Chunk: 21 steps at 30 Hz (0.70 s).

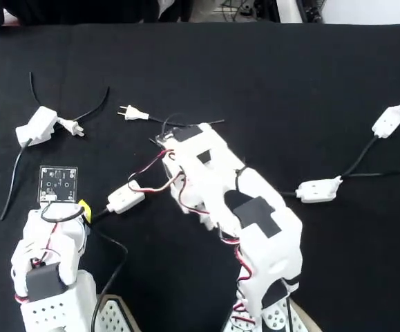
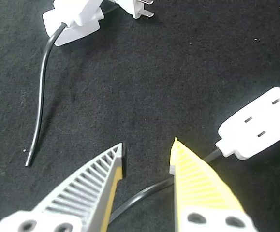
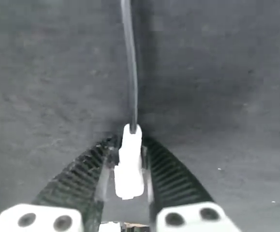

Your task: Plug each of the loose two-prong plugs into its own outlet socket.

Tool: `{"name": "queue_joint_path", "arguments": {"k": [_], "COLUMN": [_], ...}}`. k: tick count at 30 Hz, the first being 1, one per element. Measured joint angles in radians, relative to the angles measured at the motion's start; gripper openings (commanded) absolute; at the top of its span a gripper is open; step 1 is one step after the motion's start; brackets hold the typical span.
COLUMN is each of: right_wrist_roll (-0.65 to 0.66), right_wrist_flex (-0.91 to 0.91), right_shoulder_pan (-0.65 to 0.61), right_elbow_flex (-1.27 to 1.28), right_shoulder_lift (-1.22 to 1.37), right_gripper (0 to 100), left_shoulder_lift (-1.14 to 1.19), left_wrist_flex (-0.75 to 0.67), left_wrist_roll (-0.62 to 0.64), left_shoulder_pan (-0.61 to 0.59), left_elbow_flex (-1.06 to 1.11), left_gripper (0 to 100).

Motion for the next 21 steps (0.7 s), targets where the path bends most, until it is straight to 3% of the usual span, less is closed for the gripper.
{"name": "queue_joint_path", "arguments": {"k": [5, 11, 16, 21], "right_wrist_roll": [0.026, 0.043, 0.041, 0.041], "right_wrist_flex": [0.011, 0.014, 0.023, 0.066], "right_shoulder_pan": [-0.029, -0.037, -0.051, -0.04], "right_elbow_flex": [-0.017, -0.018, -0.068, -0.147], "right_shoulder_lift": [0.002, 0.009, 0.061, 0.121], "right_gripper": [2.8, 17.2, 1.1, 1.2], "left_shoulder_lift": [0.0, 0.0, 0.0, 0.0], "left_wrist_flex": [0.0, 0.0, 0.0, 0.0], "left_wrist_roll": [0.0, 0.0, 0.0, 0.0], "left_shoulder_pan": [0.0, 0.0, 0.0, 0.0], "left_elbow_flex": [0.0, 0.0, 0.0, 0.0], "left_gripper": [17, 17, 17, 17]}}
